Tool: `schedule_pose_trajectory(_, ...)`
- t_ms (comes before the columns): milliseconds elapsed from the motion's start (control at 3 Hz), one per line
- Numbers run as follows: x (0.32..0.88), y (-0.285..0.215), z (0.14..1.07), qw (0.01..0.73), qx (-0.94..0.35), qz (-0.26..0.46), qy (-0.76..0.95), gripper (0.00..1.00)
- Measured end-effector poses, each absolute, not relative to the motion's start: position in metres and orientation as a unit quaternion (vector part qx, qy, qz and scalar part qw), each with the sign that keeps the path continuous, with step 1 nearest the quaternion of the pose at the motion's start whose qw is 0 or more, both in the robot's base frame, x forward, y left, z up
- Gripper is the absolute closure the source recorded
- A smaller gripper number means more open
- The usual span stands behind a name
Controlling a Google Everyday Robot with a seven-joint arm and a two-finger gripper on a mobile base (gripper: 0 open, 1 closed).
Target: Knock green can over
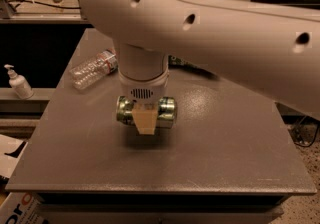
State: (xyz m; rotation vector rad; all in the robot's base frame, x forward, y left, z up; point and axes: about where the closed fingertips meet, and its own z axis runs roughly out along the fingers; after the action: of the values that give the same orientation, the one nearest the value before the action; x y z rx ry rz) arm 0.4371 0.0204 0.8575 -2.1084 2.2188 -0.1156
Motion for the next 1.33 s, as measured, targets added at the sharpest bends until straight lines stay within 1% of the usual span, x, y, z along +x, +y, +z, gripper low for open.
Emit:
schedule_pose_trajectory(333, 0.4501, 0.0054, 0.8522, 0.037, -0.667, -0.100, 0.738, 1.00)
schedule_pose_trajectory(667, 0.4530, 0.0068, 0.8452, 0.047, -0.656, -0.127, 0.742, 0.82)
schedule_pose_trajectory(1333, 0.4569, 0.0109, 0.8479, 0.076, -0.644, -0.116, 0.752, 0.36)
